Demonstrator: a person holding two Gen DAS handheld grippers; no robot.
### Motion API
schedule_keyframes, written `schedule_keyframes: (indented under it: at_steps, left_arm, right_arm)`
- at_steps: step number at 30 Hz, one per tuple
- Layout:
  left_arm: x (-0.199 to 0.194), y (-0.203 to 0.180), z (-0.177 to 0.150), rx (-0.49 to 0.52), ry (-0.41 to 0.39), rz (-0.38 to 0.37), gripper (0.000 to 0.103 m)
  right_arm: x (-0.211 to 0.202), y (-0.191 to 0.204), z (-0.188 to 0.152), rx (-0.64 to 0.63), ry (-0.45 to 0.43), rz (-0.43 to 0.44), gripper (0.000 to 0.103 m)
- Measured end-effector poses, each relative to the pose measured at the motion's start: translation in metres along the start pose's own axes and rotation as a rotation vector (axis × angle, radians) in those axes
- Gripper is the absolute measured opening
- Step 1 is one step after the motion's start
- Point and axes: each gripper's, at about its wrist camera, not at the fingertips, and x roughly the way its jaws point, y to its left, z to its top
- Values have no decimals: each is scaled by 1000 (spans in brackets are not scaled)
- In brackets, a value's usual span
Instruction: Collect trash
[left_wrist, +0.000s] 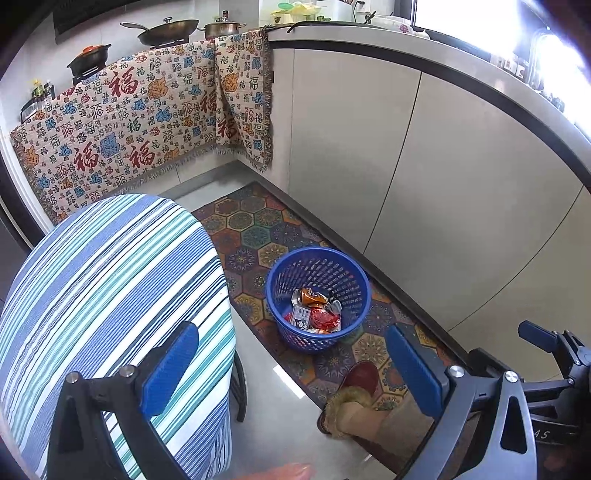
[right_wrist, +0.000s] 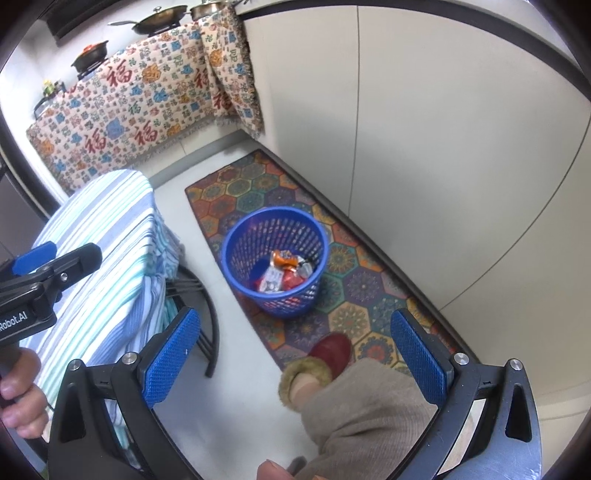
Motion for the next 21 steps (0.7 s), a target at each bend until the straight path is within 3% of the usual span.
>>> schedule_keyframes:
  at_steps: [21]
  left_arm:
    - [0, -4, 2, 16, -6, 48, 103]
  right_arm:
    - [-5, 3, 0, -3, -8, 10, 103]
